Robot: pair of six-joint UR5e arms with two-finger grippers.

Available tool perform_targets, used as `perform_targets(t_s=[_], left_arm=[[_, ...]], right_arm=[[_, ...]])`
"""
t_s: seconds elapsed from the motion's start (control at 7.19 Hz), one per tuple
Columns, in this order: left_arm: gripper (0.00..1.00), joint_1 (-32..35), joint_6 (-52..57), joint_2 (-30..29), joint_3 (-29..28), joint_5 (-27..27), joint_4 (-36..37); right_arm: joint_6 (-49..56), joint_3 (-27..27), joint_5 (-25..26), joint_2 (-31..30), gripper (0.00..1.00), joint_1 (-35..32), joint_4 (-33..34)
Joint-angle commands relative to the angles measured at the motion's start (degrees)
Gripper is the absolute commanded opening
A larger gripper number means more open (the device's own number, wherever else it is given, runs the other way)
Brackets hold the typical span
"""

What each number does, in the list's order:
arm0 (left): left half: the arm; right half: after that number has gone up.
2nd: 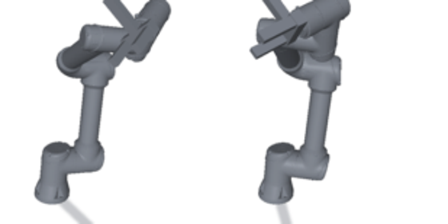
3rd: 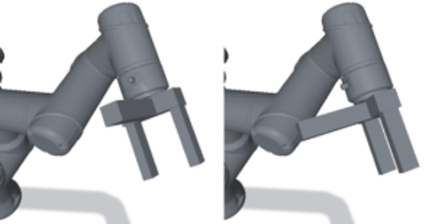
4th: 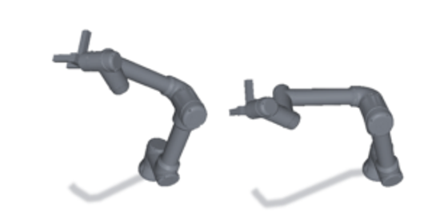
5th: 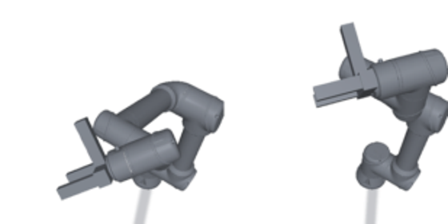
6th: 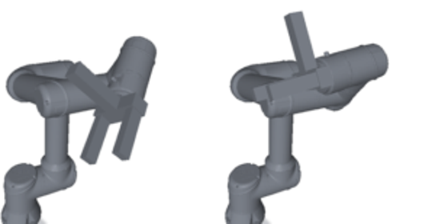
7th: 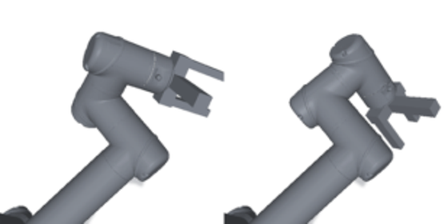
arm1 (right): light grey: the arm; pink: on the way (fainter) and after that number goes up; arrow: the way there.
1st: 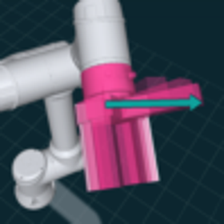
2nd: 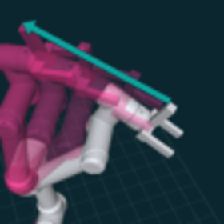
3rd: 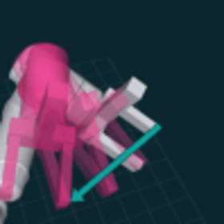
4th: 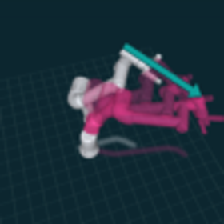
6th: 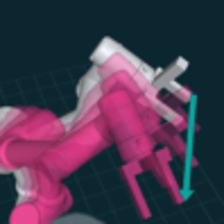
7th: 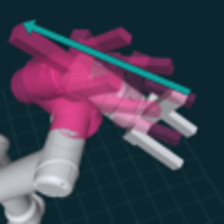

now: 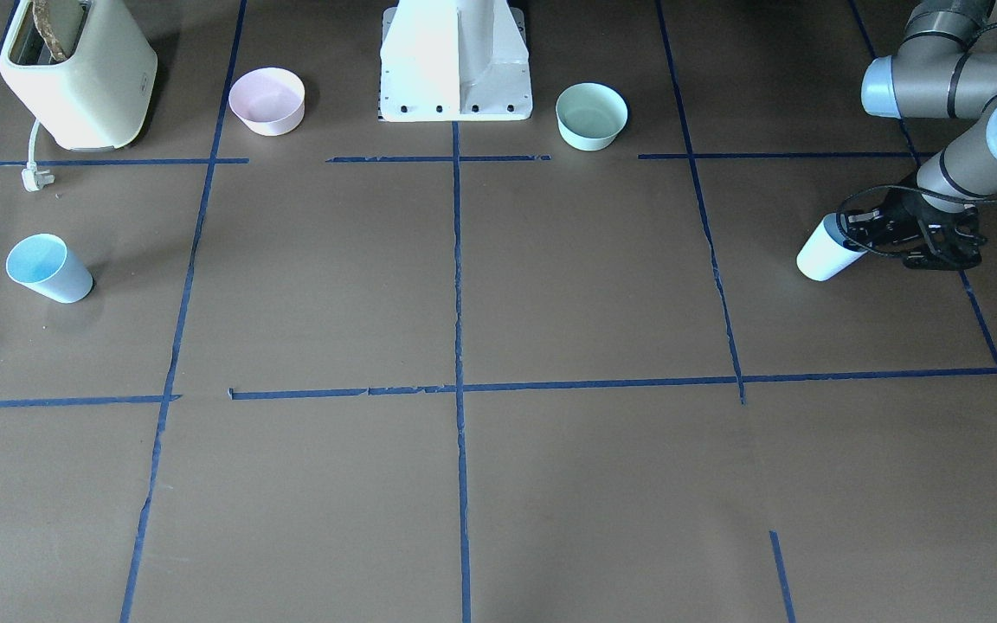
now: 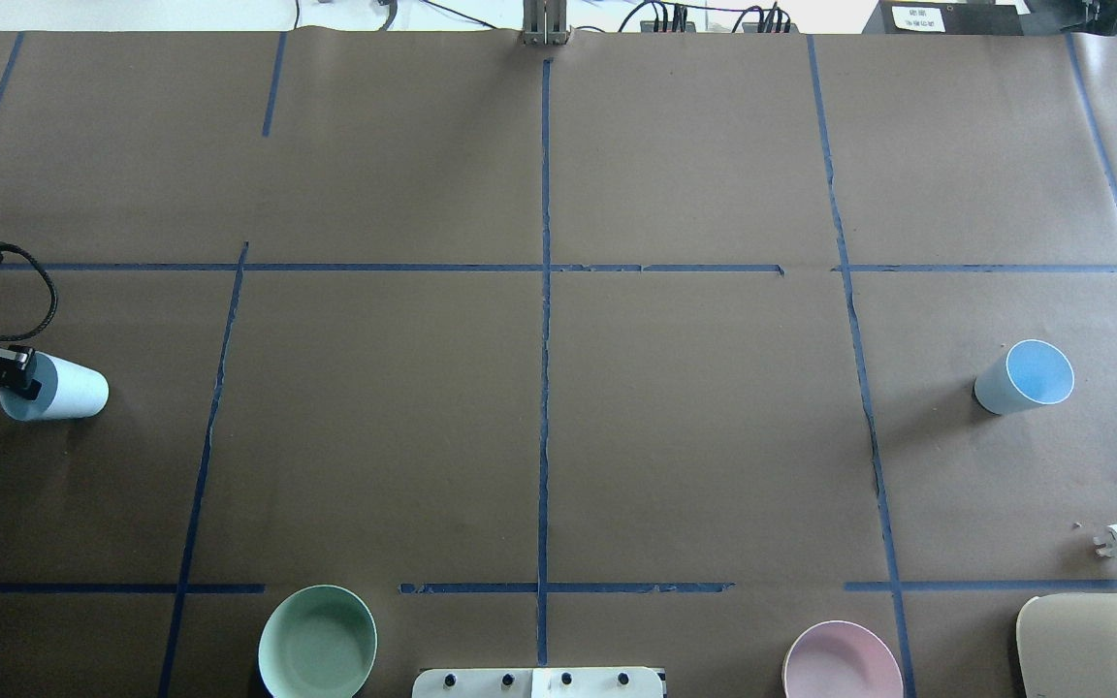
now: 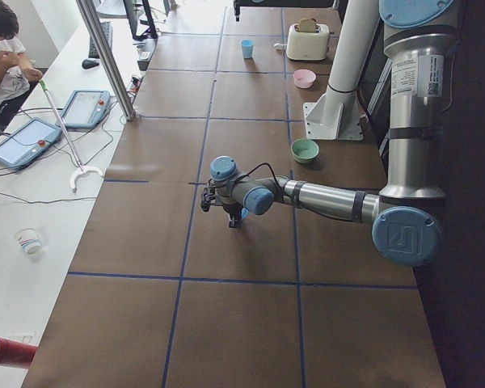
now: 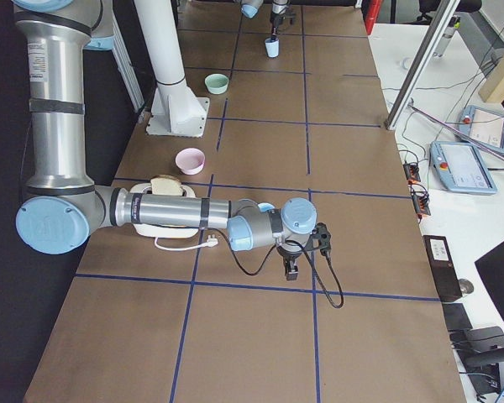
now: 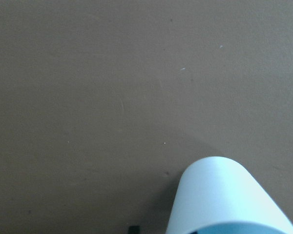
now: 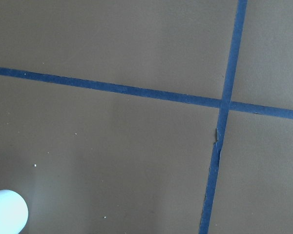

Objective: Stack blue cups with both arms
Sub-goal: 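Lower the left gripper onto the light-blue cup nearest it and grasp it, then carry the light-blue cup with the left gripper to the table center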

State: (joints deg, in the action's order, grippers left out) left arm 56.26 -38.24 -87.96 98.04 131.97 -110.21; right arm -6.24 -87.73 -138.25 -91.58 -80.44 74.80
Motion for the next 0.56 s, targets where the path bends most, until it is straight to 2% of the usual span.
perform_targets(t_s=[0.0,0.14,0.28,0.42], left_arm=[[0.00,0.07,-7.49,-6.74,1.89,5.55,1.48],[0.00,-0.97,-19.04,-15.23,1.11,5.75,2.36],[0.00,-7.07,-28.38,-23.23,0.32,5.06,4.19],[0.00,-13.40,-37.26,-31.75,-1.69,2.01,7.43]], right_arm=[[-0.09,-0.07,-0.09,0.00,1.00,0.02,0.00],[-0.09,-0.07,-0.17,0.00,1.00,0.02,0.00],[-0.09,-0.16,-0.18,0.09,1.00,0.02,-0.09],[0.00,-0.24,-0.18,0.17,1.00,0.02,-0.09]])
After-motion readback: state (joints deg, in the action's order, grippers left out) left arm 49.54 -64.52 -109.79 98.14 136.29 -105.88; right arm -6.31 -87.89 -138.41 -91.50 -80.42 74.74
